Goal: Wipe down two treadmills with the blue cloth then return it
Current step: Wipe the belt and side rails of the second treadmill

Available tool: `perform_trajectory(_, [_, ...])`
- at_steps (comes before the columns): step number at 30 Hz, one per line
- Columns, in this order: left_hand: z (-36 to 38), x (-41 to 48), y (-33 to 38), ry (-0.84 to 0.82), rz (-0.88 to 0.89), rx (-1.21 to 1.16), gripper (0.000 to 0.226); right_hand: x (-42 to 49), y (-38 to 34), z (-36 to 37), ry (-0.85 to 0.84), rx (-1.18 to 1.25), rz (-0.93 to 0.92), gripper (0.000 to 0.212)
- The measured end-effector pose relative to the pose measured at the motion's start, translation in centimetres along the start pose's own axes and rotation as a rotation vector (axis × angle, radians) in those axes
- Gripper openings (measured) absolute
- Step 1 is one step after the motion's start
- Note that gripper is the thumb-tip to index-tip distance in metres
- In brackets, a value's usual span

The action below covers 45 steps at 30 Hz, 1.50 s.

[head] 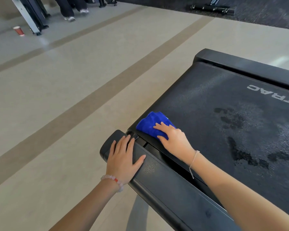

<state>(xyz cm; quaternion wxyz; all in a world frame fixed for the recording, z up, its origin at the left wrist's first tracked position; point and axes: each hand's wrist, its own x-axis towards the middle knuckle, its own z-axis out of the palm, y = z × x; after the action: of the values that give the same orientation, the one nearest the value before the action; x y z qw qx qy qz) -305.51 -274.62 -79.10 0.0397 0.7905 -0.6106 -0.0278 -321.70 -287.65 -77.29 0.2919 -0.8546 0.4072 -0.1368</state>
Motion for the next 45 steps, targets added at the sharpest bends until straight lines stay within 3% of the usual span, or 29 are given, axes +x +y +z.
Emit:
perform_trajectory(7, [0.2, 0.1, -0.1, -0.005, 0.009, 0.010, 0.075, 1.6, 1.2, -0.5, 0.028, -0.057, 0.039, 0.043])
perform_trajectory(18, [0.2, 0.2, 0.3, 0.033, 0.000, -0.003, 0.069, 3.1, 7.7, -7.6, 0.231, -0.076, 0.394, 0.041])
perform_trajectory(26, [0.2, 0.3, 0.4, 0.037, -0.004, 0.011, 0.069, 1.1, 4.8, -5.2, 0.169, -0.079, 0.331, 0.040])
perform_trajectory(33, [-0.1, 0.3, 0.5, 0.012, 0.014, 0.000, 0.067, -2.8, 1.6, -0.8, 0.073, -0.072, 0.080, 0.042])
perform_trajectory(45, [0.2, 4.3, 3.3, 0.065, 0.225, -0.090, 0.057, 2.4, 3.6, -2.6, 0.123, -0.146, 0.149, 0.044])
